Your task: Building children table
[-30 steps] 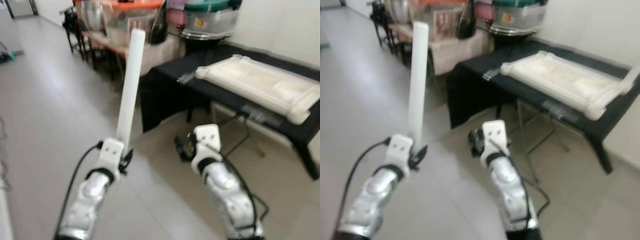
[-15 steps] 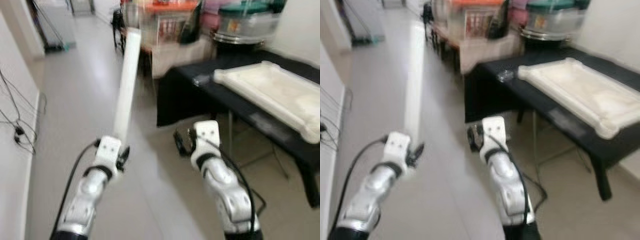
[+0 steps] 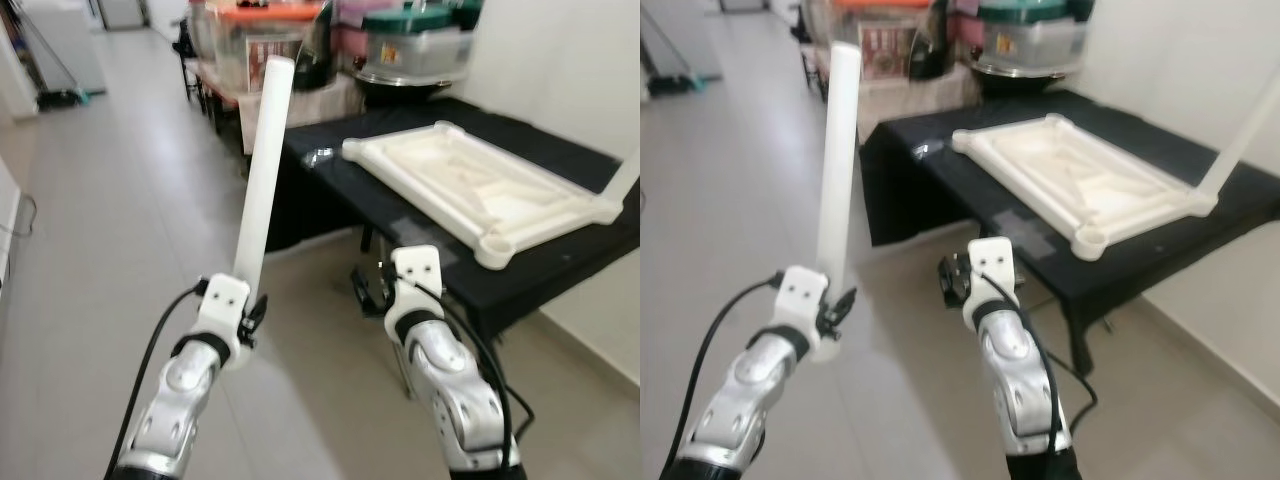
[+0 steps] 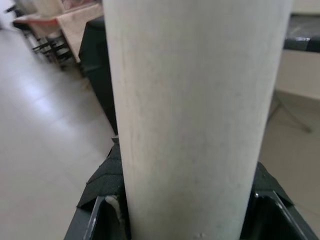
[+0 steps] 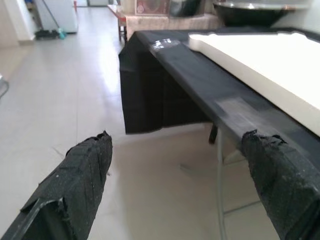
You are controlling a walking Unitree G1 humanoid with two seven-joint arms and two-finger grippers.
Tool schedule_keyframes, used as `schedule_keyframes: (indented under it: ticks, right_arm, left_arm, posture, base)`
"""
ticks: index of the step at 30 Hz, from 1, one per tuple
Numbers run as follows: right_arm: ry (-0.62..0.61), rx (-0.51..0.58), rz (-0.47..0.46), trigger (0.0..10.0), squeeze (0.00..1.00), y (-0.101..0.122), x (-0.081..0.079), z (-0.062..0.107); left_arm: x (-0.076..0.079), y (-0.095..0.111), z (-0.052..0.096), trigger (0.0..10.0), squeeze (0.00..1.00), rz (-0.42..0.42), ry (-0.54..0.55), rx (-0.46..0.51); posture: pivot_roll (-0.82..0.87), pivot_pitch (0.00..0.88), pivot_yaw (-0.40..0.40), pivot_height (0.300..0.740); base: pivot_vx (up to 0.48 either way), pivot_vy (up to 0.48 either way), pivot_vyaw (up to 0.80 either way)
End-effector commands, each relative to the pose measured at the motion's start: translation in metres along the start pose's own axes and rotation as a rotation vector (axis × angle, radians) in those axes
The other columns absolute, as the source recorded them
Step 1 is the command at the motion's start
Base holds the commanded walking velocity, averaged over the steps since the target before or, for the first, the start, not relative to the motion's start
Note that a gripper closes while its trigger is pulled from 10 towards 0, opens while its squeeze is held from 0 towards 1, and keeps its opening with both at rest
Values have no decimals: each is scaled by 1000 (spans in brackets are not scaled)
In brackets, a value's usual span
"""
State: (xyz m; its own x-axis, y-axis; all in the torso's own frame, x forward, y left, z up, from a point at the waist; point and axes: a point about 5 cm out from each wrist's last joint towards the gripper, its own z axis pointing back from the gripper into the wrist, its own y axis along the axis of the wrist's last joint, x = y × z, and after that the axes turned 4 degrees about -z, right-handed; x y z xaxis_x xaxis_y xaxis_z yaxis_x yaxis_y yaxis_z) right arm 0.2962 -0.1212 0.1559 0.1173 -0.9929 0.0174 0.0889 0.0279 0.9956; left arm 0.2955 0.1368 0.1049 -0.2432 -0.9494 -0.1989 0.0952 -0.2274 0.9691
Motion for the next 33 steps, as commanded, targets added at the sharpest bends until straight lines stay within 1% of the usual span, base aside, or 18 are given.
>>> schedule_keyframes:
  ticks: [1, 3, 4, 6, 11, 17, 27, 30, 33]
  right_arm:
    - [19, 4, -9, 10000, 0, 2, 0, -1]
    - [35, 4, -14, 10000, 0, 2, -1, -2]
    - [67, 0, -39, 10000, 0, 3, -2, -2]
    - [92, 3, -53, 10000, 0, 4, -2, -2]
    - [145, 14, -49, 10000, 0, 5, -2, -1]
    - [162, 8, -46, 10000, 0, 3, -1, -1]
    - [189, -9, -76, 10000, 0, 1, 4, -1]
    - [218, -16, -101, 10000, 0, 0, 6, 0]
    - [299, -12, -136, 10000, 0, 1, 4, 4]
  left_arm:
    - [5, 5, -2, 10000, 0, -14, -18, 22]
    - [6, 5, -2, 10000, 0, -19, -21, 24]
    - [7, 5, -2, 10000, 0, -24, -24, 26]
    - [7, 5, -2, 10000, 0, -24, -27, 28]
    - [6, 5, -2, 10000, 0, -24, -33, 33]
    - [5, 5, -3, 10000, 0, -27, -38, 35]
    - [7, 5, -2, 10000, 0, -29, -51, 38]
    - [10, 6, -2, 10000, 0, -12, -65, 46]
    - [15, 11, 0, 10000, 0, 39, -122, 82]
  posture:
    - [-56, 0, -15, 740]
    - [-56, 0, -15, 740]
    - [-57, 0, -16, 740]
    - [-54, 0, -15, 740]
    - [-54, 0, -15, 740]
    - [-53, 0, -18, 740]
    - [-59, 0, -14, 740]
    - [-59, 0, -14, 740]
    - [-61, 0, -13, 740]
  base:
    - [0, -480, 0]
    - [0, -480, 0]
    - [0, -480, 0]
    - [0, -480, 0]
    - [0, -480, 0]
    - [0, -480, 0]
    - [0, -478, 0]
    - [0, -91, 0]
    - [0, 0, 0]
